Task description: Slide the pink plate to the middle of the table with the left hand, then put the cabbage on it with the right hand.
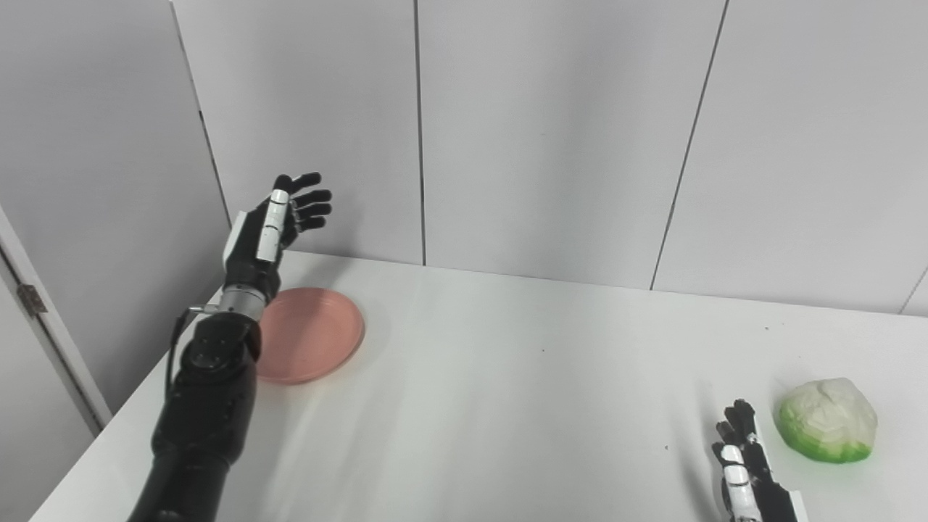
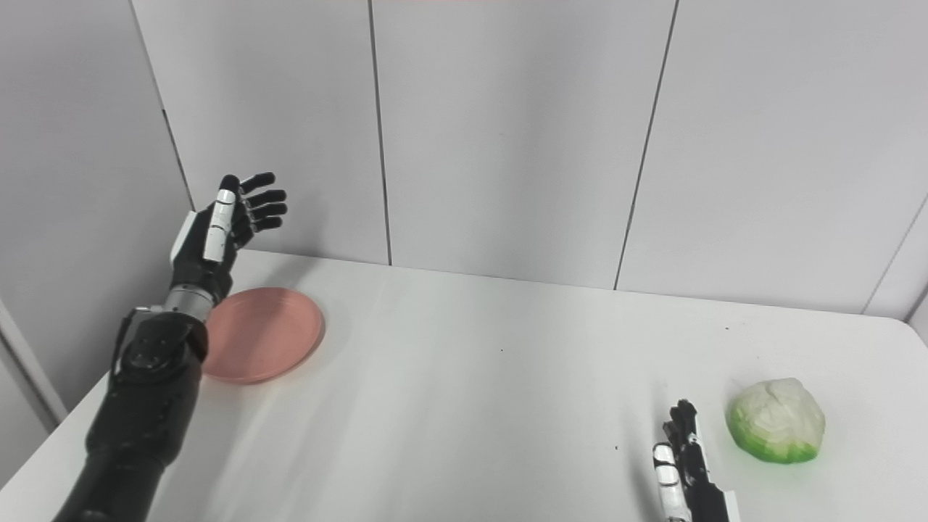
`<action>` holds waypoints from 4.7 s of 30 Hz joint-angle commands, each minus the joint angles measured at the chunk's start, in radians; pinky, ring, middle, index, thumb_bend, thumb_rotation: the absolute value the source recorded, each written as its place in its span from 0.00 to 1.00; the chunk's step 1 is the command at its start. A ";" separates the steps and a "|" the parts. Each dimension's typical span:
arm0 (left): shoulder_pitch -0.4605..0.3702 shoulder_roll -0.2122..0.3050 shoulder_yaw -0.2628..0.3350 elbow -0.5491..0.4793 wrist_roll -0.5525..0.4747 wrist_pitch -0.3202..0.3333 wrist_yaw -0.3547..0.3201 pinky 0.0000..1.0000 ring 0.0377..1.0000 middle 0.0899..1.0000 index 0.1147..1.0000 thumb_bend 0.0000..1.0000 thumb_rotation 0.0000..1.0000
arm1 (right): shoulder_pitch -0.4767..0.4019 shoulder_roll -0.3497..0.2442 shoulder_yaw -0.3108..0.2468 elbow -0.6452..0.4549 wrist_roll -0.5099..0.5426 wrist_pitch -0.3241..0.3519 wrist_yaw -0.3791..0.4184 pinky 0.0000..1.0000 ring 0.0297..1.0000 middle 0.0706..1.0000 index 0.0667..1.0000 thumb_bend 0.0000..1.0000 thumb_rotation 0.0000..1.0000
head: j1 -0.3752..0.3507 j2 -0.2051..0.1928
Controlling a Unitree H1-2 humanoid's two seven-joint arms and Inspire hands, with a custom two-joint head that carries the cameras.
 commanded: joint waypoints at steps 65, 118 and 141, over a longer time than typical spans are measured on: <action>-0.129 -0.001 -0.011 0.690 -0.104 -0.259 -0.124 0.72 0.73 0.72 0.70 0.77 1.00 | 0.040 -0.015 0.000 -0.128 0.010 0.110 0.026 1.00 1.00 1.00 1.00 0.37 0.85 | 0.012 0.035; 0.163 -0.278 -0.160 -0.034 -0.072 0.063 -0.149 0.75 0.79 0.77 0.75 0.73 1.00 | 0.001 0.036 0.016 0.017 -0.082 -0.022 -0.017 1.00 1.00 1.00 1.00 0.55 0.79 | -0.378 0.152; 0.217 -0.491 -0.248 -0.167 -0.023 0.132 -0.068 0.85 0.85 0.81 0.81 0.75 1.00 | -0.030 0.035 0.022 -0.016 -0.103 0.030 -0.020 1.00 1.00 1.00 1.00 0.60 0.83 | -0.420 0.259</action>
